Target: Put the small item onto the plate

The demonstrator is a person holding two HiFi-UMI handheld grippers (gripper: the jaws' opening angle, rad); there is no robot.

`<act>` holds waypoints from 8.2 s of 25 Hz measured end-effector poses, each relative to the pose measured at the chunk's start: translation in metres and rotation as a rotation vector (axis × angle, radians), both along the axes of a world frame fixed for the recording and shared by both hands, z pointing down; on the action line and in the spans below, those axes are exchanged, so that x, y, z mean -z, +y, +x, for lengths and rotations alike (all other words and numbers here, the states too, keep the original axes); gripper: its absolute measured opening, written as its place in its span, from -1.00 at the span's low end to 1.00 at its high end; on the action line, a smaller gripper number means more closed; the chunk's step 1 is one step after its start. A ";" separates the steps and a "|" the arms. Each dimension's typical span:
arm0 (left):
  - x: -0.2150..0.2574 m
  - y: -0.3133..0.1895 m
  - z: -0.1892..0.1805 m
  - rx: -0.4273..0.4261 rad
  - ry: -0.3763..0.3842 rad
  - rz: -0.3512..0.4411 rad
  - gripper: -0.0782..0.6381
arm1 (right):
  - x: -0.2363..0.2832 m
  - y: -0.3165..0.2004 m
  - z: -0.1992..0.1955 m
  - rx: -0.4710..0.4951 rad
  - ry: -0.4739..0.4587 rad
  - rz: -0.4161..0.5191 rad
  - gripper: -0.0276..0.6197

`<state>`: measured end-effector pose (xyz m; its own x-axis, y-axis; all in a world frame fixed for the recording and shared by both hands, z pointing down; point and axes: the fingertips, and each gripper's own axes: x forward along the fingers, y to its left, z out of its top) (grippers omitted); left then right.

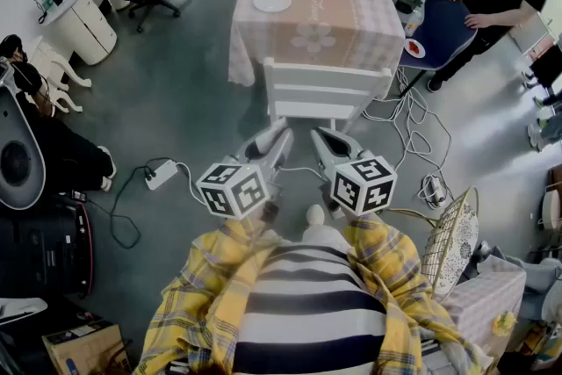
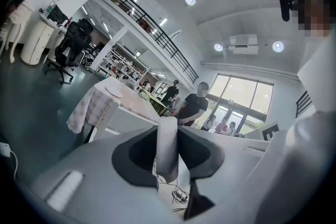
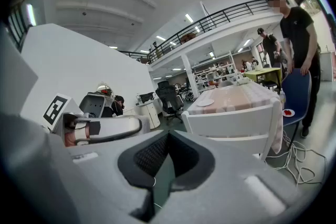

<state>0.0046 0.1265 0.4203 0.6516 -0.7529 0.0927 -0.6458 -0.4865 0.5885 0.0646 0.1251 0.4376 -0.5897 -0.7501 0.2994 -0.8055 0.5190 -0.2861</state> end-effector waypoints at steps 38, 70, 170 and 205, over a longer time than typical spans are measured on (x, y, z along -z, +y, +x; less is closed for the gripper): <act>-0.022 -0.012 -0.047 -0.038 0.107 -0.126 -0.49 | -0.015 -0.014 -0.039 -0.004 -0.030 -0.045 -0.93; 0.014 -0.220 -0.003 0.004 0.138 -0.092 -0.49 | 0.039 -0.232 -0.013 0.138 -0.023 0.057 -0.93; -0.149 -0.627 -0.056 -0.052 -0.666 -0.251 0.05 | -0.111 -0.579 -0.065 0.126 0.092 -0.256 -0.92; -0.081 -0.455 -0.042 -0.024 -0.512 -0.136 -0.77 | -0.038 -0.457 -0.052 0.125 0.143 -0.133 -0.92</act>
<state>-0.0376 -0.3282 0.5008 0.5138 -0.6973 0.4998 -0.8569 -0.4455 0.2593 0.0122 -0.3320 0.4760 -0.6199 -0.6224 0.4779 -0.7747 0.5822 -0.2466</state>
